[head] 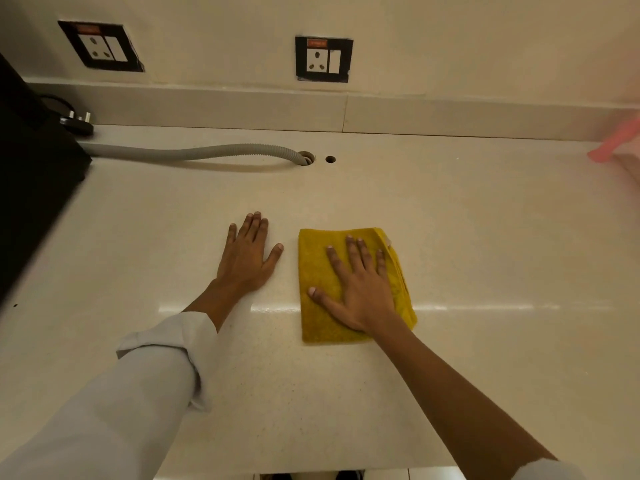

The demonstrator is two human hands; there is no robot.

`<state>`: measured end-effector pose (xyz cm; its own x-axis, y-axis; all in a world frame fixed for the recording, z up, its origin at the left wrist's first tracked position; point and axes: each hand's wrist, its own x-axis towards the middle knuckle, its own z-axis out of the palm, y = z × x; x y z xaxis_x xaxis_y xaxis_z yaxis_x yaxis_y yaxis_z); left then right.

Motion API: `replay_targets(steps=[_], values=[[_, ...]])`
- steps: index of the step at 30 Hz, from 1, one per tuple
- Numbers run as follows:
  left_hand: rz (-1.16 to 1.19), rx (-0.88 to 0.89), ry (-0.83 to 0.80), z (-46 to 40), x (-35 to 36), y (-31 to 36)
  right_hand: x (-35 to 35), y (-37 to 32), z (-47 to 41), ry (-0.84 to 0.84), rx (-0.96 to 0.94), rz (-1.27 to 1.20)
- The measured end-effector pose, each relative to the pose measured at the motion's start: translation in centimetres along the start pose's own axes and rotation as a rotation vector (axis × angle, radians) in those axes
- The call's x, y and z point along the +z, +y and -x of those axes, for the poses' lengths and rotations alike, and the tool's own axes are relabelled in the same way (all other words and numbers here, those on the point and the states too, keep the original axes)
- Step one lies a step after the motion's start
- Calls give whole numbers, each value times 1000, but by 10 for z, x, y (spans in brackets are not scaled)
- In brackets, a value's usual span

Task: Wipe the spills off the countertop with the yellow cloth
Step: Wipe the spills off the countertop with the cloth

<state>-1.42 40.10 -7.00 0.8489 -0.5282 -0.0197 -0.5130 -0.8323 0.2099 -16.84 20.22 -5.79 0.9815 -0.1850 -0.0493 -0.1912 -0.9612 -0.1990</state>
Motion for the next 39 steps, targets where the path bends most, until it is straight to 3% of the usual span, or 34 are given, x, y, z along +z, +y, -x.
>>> replay_targets(steps=[5, 12, 17, 25, 33, 39], values=[[10, -3, 12, 0, 1, 0, -2, 31, 24, 37, 90, 22], [57, -13, 8, -1, -1, 0, -6, 55, -21, 69, 201, 44], [121, -24, 21, -1, -1, 1, -2, 20, -47, 49, 171, 26], [505, -87, 23, -2, -15, -4, 16, -81, -27, 33, 21, -27], [239, -37, 48, 17, -25, -20, 29, -158, 1, 17, -66, -67], [186, -56, 10, 37, -27, -37, 36, -158, 36, 9, -85, -89]])
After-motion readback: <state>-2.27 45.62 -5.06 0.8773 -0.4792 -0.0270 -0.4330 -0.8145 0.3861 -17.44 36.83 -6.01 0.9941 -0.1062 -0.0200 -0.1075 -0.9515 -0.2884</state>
